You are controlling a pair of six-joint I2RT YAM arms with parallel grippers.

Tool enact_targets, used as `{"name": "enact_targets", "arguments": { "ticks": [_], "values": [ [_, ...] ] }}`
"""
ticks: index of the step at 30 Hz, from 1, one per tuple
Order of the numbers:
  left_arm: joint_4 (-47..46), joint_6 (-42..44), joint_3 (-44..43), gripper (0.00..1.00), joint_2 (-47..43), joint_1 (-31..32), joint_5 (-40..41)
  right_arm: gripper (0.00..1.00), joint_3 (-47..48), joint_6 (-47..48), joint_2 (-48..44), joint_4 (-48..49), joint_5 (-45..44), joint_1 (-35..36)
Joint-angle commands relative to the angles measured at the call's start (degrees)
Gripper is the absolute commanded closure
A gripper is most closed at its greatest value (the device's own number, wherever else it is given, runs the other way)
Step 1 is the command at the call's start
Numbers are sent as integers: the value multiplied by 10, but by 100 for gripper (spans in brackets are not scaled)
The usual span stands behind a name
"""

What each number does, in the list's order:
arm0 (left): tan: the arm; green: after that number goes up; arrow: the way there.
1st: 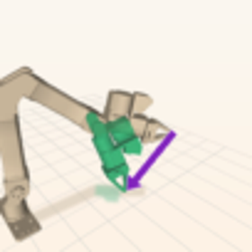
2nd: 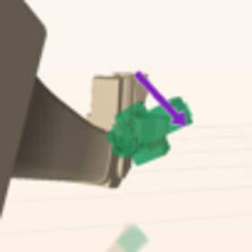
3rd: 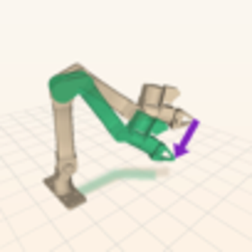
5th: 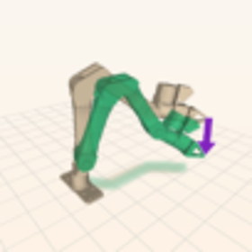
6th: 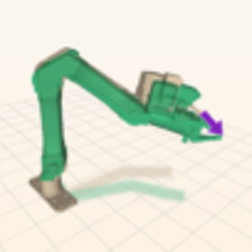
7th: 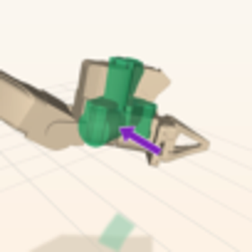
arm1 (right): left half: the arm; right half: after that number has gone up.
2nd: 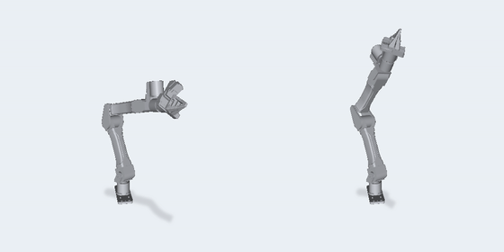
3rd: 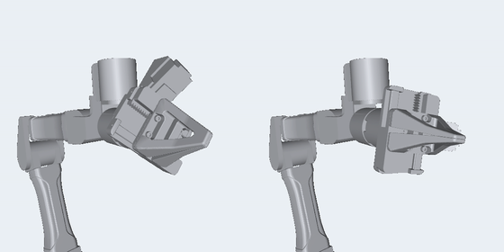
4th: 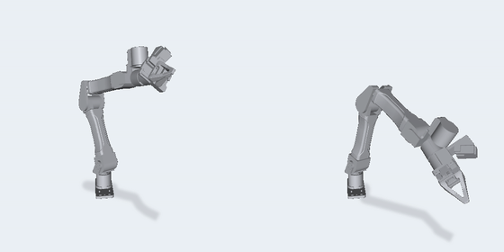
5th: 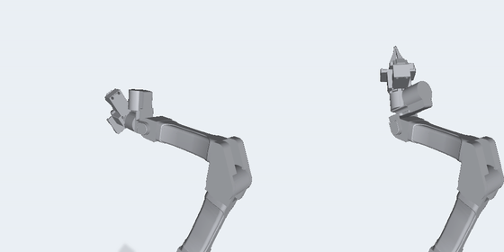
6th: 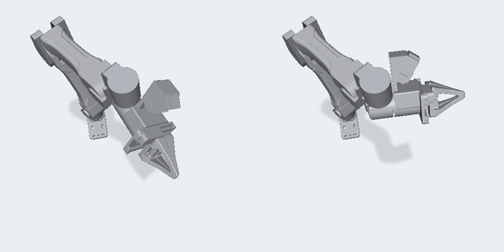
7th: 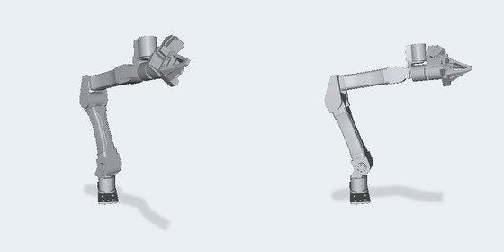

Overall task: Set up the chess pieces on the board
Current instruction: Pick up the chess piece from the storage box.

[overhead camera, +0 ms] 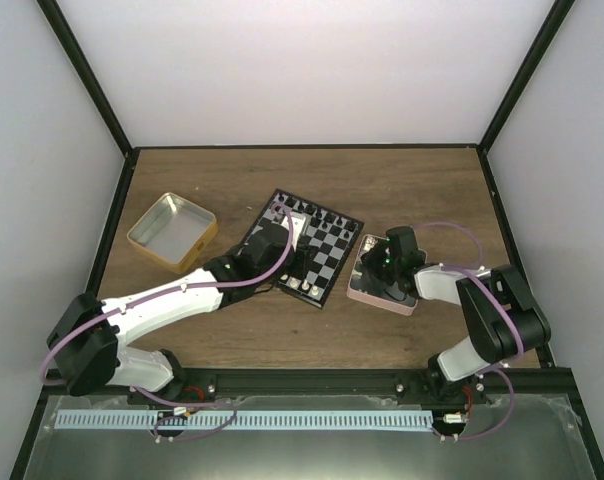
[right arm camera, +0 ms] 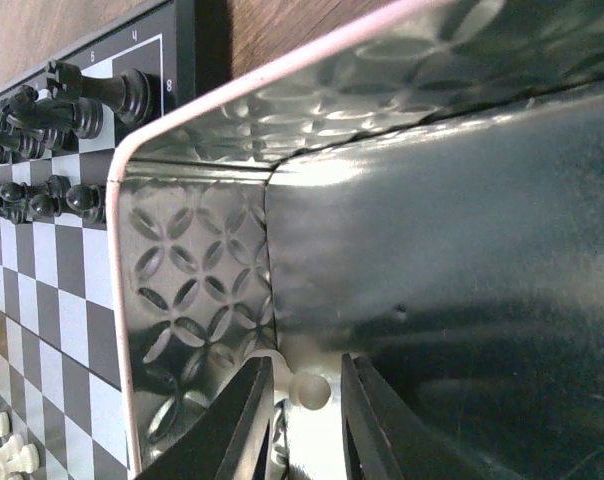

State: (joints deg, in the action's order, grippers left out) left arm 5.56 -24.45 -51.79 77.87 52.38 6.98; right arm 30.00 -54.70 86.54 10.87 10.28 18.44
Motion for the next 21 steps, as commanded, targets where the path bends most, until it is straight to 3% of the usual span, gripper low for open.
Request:
{"name": "enact_targets", "arguments": {
  "ticks": [1, 21],
  "values": [
    [-13, 1, 8, 68, -10, -4, -6, 80, 17, 19, 6, -2, -22, -5],
    [-10, 4, 9, 68, -13, -10, -7, 86, 23, 4, 25, 35, 22, -6]
  ]
}}
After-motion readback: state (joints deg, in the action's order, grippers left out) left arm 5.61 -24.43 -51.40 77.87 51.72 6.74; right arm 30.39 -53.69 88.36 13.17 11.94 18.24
